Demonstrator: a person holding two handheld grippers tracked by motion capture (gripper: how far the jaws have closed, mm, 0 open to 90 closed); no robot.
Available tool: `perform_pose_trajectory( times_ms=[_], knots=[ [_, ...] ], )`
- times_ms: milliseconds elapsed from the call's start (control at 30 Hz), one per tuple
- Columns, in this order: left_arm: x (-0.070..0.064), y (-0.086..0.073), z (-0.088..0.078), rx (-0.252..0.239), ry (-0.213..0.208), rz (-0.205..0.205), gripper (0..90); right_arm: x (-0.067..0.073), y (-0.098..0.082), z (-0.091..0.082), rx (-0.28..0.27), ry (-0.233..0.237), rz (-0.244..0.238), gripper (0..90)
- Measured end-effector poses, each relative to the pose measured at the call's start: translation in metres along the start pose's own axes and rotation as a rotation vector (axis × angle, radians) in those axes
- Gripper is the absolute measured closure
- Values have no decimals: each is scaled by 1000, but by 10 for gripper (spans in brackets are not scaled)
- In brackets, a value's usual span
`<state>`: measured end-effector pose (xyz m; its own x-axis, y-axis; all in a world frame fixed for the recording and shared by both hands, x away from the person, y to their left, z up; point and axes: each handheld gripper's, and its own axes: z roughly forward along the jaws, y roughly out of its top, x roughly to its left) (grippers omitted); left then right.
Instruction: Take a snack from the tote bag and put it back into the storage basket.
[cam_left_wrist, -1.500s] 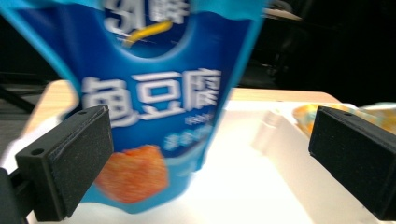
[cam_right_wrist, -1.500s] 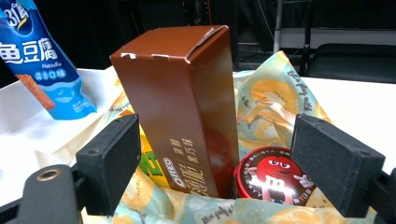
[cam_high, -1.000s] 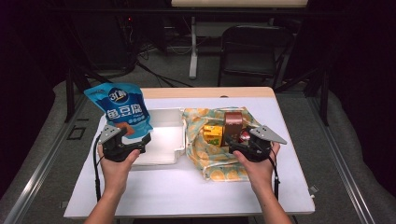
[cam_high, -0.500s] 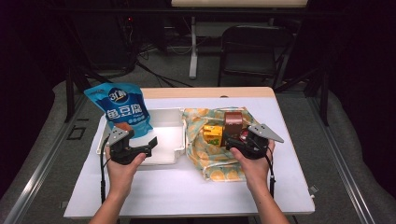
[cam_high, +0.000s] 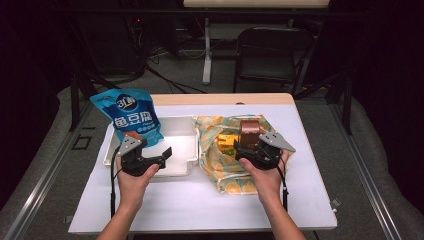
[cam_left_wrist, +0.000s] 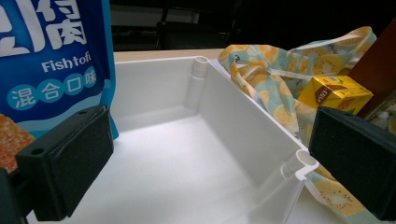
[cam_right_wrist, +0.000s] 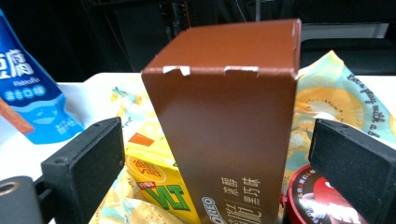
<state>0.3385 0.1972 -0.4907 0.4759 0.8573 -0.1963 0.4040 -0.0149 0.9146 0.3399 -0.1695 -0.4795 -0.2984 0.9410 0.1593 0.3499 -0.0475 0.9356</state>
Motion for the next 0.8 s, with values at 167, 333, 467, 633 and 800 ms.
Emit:
perform_pose_trajectory(
  times_ms=[167, 333, 467, 633, 800],
  knots=[
    [-3, 0, 2, 5, -9, 7, 2, 4, -3, 6, 0, -42, 5, 43],
    [-5, -1, 3, 5, -17, 10, 2, 6, -4, 14, -8, -86, 19, 67],
    [-5, -2, 3, 9, -17, 5, 2, 7, -5, 18, -12, -112, 21, 107],
    [-4, -3, 3, 15, -13, -1, 5, 9, -4, 22, -27, -137, 28, 146],
    [-4, -3, 3, 13, -8, 5, 6, 10, -1, 25, -39, -166, 28, 159]
  ],
)
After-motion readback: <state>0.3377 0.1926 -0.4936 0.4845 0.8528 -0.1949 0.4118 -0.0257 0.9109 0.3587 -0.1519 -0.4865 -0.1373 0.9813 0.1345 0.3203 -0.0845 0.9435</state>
